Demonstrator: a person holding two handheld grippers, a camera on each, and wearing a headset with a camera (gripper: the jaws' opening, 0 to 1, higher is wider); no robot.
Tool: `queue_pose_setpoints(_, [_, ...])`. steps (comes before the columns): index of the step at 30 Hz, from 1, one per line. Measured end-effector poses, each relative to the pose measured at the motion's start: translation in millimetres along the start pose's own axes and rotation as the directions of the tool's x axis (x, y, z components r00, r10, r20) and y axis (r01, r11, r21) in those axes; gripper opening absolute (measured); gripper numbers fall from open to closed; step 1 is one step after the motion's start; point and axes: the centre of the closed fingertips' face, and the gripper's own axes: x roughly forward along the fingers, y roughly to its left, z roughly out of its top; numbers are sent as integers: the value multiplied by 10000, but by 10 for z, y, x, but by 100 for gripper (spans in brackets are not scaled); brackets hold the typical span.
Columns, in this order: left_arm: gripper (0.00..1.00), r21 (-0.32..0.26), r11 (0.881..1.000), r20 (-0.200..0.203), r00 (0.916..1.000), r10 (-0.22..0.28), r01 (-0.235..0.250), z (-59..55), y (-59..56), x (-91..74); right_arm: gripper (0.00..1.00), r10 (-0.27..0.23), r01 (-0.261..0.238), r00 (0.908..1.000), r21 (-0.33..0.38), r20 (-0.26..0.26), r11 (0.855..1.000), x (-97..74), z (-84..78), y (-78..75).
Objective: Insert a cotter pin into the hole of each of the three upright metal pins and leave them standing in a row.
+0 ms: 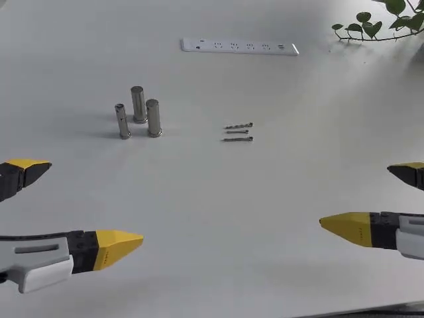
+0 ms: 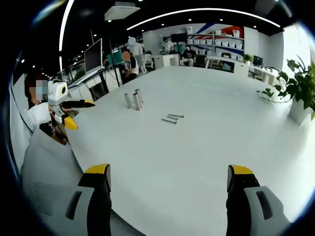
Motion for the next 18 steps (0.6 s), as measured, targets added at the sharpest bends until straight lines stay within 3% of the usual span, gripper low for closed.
queue_pose_setpoints(18, [99,6,10000,-17,10000,-75,75,18,0,11,97,-7,7,10000,-22,65,10000,11,39,-13])
